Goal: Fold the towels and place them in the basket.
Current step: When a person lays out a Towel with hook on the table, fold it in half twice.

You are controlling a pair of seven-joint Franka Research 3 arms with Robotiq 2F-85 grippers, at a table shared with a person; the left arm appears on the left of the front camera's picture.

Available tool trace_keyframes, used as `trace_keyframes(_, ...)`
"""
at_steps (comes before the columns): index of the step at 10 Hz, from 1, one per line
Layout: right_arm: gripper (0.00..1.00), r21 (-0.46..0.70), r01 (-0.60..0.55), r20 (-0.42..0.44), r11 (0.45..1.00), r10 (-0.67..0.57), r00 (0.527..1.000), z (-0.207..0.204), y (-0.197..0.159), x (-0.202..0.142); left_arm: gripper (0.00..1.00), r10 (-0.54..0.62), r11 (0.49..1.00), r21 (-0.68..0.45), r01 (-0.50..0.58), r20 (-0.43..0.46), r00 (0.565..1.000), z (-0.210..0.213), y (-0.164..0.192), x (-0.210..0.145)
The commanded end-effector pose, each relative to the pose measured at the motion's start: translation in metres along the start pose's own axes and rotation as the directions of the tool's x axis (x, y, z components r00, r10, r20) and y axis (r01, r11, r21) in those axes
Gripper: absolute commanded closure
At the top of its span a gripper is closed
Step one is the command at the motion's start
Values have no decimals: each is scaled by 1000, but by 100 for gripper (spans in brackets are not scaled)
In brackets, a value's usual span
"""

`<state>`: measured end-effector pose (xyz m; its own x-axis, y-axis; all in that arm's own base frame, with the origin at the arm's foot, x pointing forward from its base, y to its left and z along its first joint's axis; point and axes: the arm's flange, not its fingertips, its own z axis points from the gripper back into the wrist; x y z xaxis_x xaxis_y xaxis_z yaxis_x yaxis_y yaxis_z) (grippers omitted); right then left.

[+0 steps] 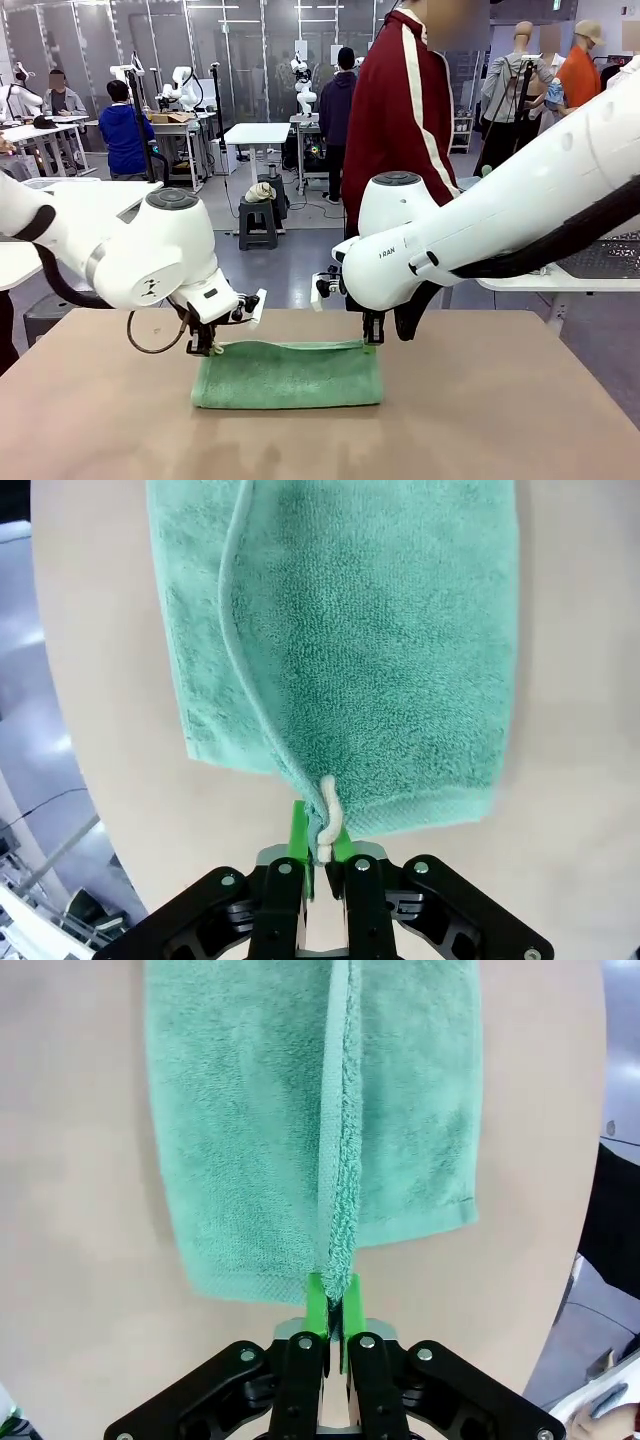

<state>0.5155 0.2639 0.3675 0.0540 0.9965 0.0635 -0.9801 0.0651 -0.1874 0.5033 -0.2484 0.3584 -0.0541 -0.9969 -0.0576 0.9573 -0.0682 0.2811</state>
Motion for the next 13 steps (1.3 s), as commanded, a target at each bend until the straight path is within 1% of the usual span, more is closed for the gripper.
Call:
trace_keyframes(1, 93, -19, -47, 5, 999, 47, 999, -8, -25, 3, 93, -42, 999, 10, 42, 4, 999, -10, 27, 4)
trace_keyframes(3, 93, -21, -60, 3, 998, 60, 998, -19, -42, 3, 93, -35, 999, 10, 35, -10, 999, -19, 43, 3)
trace_keyframes(5, 93, -7, -60, 7, 998, 60, 998, -31, -52, 1, 93, -17, 1000, -16, 17, -24, 1000, -29, 50, -3)
trace_keyframes(6, 93, -17, -63, 5, 998, 64, 998, -37, -55, -1, 93, -11, 1000, -20, 11, -21, 1000, -36, 53, -7)
trace_keyframes(8, 93, -36, -83, 7, 996, 83, 997, -51, -61, -8, 93, -41, 999, 12, 40, 7, 999, -53, 55, -16)
trace_keyframes(9, 88, -29, -81, 18, 996, 82, 996, -54, -61, -9, 93, -62, 998, 25, 61, 20, 998, -57, 53, -19)
trace_keyframes(10, 73, -31, -82, 27, 996, 83, 996, -55, -61, -10, 74, -63, 997, 41, 62, 22, 998, -59, 53, -20)
trace_keyframes(11, 68, -44, -87, 35, 995, 89, 995, -54, -59, -10, 74, -69, 995, 72, 68, 18, 997, -58, 53, -22)
trace_keyframes(12, 53, -67, -94, 39, 993, 97, 995, -52, -59, -10, 54, -69, 991, 113, 67, 7, 998, -55, 53, -23)
trace_keyframes(13, 48, -89, -98, 41, 991, 102, 994, -47, -58, -11, 70, -63, 987, 146, 63, -1, 998, -51, 53, -26)
